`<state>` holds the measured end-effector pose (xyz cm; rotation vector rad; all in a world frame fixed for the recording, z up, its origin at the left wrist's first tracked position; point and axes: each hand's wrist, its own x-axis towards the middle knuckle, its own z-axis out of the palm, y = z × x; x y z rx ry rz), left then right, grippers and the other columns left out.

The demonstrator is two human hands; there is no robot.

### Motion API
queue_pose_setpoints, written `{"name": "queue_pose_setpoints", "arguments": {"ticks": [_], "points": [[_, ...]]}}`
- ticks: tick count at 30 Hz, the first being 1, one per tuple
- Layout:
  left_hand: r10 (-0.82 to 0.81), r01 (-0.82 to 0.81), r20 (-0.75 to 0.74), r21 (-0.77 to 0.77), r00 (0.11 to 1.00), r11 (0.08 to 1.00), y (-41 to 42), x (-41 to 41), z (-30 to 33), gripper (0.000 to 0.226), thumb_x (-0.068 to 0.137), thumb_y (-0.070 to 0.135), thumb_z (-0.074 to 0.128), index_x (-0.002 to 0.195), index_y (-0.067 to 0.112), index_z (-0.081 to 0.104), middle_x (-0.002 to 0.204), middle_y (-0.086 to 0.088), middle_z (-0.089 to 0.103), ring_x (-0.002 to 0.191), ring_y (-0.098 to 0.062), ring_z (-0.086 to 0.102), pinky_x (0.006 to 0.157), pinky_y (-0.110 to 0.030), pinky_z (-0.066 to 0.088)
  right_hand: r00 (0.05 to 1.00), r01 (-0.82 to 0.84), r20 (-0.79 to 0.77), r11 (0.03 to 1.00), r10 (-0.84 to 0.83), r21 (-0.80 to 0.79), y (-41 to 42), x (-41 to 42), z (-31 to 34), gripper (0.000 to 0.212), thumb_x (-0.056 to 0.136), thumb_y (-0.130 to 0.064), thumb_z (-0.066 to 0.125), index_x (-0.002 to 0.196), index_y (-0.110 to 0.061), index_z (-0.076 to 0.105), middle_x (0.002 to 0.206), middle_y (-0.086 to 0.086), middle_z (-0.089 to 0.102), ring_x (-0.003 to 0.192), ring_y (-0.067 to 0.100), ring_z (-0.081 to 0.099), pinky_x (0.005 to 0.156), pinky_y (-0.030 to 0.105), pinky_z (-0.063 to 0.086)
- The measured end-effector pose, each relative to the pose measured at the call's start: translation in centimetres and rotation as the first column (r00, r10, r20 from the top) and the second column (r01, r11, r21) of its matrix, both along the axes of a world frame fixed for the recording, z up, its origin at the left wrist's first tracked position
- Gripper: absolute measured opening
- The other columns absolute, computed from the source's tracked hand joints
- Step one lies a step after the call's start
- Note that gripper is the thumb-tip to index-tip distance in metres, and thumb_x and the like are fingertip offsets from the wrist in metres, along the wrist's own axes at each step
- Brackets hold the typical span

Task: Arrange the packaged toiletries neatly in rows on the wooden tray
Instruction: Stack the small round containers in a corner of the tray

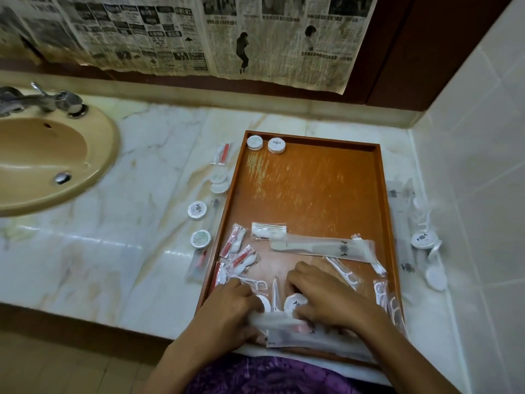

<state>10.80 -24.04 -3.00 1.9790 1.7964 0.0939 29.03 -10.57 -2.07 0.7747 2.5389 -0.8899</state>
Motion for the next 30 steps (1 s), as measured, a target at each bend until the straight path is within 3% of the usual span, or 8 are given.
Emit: {"name": "queue_pose_setpoints", "arguments": {"ticks": [4, 10, 14, 17, 20, 23, 26, 30], "points": [[0.075, -0.076, 0.146, 0.001, 0.986, 0.997, 1.0, -1.0, 0.6, 0.013, 0.085, 0.031, 0.062, 0.091, 0.023, 0.069, 0.091, 0.006, 0.065, 0.087, -0.008, 0.05, 0.074, -0.022, 0.038, 0.975, 0.158, -0.127, 0.972, -0.181, -0.172, 0.7, 0.1, 0.2, 0.019, 0.075, -0.017, 0.064, 0.077, -0.027, 0.048, 0.078, -0.007, 0.058, 0.073, 0.011, 0.054, 0.065, 0.035, 0.044], [0.234, -0.248, 0.195, 0.054, 0.952, 0.967, 3.4, -3.7, 2.2, 0.01, 0.082, 0.018, 0.067, 0.09, 0.021, 0.072, 0.085, 0.007, 0.069, 0.08, -0.008, 0.058, 0.069, -0.022, 0.042, 0.748, 0.516, -0.264, 0.784, -0.608, -0.345, 2.0, 0.2, -0.5, 0.015, 0.079, -0.021, 0.076, 0.08, -0.024, 0.061, 0.078, -0.005, 0.067, 0.07, 0.004, 0.061, 0.061, 0.017, 0.049], [0.268, -0.298, 0.191, 0.15, 0.944, 0.943, 4.3, -3.6, 2.4, 0.022, 0.082, 0.006, 0.065, 0.101, 0.016, 0.073, 0.099, 0.002, 0.071, 0.094, -0.014, 0.061, 0.078, -0.019, 0.042, 0.645, 0.602, -0.289, 0.703, -0.708, -0.378, 2.9, 0.7, -0.7, 0.015, 0.08, -0.014, 0.073, 0.083, -0.022, 0.06, 0.072, -0.001, 0.066, 0.063, 0.011, 0.058, 0.057, 0.021, 0.046], [0.208, -0.237, 0.142, 0.242, 0.968, 0.941, 4.0, -2.8, 2.3, 0.021, 0.078, -0.001, 0.068, 0.095, 0.01, 0.073, 0.092, -0.005, 0.068, 0.089, -0.024, 0.062, 0.075, -0.031, 0.05, 0.694, 0.621, -0.228, 0.728, -0.683, -0.289, 3.0, 1.4, -0.7, 0.025, 0.08, -0.012, 0.07, 0.093, -0.03, 0.06, 0.079, -0.01, 0.066, 0.074, 0.005, 0.061, 0.065, 0.021, 0.052], [0.249, -0.258, 0.069, 0.296, 0.966, 0.919, 2.8, -2.4, 1.7, 0.009, 0.079, 0.011, 0.073, 0.087, 0.015, 0.074, 0.079, -0.002, 0.067, 0.076, -0.024, 0.063, 0.059, -0.036, 0.053, 0.724, 0.65, -0.196, 0.749, -0.661, -0.126, 2.7, 1.9, -0.6, 0.02, 0.083, -0.018, 0.069, 0.096, -0.033, 0.064, 0.088, -0.019, 0.065, 0.081, 0.004, 0.062, 0.073, 0.038, 0.057], [0.246, -0.249, 0.041, 0.146, 0.968, 0.957, 1.3, -2.1, 0.9, 0.019, 0.086, 0.039, 0.061, 0.09, 0.025, 0.073, 0.087, 0.006, 0.072, 0.081, -0.014, 0.066, 0.063, -0.028, 0.049, 0.671, 0.698, -0.26, 0.71, -0.695, -0.094, 1.9, 1.9, 0.0, 0.013, 0.083, -0.024, 0.07, 0.089, -0.034, 0.064, 0.084, -0.019, 0.066, 0.079, 0.005, 0.062, 0.075, 0.042, 0.056], [0.162, -0.159, -0.056, 0.048, 0.985, 0.986, 1.1, -1.4, 0.1, 0.031, 0.082, 0.052, 0.057, 0.097, 0.027, 0.066, 0.097, 0.006, 0.071, 0.088, -0.013, 0.065, 0.064, -0.026, 0.044, 0.604, 0.735, -0.338, 0.668, -0.722, -0.114, 0.5, 1.4, 0.7, 0.022, 0.081, -0.023, 0.071, 0.081, -0.043, 0.059, 0.081, -0.019, 0.067, 0.076, 0.002, 0.062, 0.07, 0.032, 0.055], [0.101, -0.1, -0.071, 0.009, 0.992, 0.995, 2.0, -0.7, -0.7, 0.035, 0.082, 0.046, 0.062, 0.112, 0.028, 0.061, 0.106, 0.002, 0.07, 0.096, -0.019, 0.065, 0.071, -0.029, 0.048, 0.546, 0.742, -0.328, 0.627, -0.771, -0.238, -1.2, 0.3, 0.9, 0.022, 0.083, -0.015, 0.068, 0.087, -0.036, 0.064, 0.084, -0.02, 0.067, 0.081, -0.01, 0.059, 0.062, 0.01, 0.042]]}}
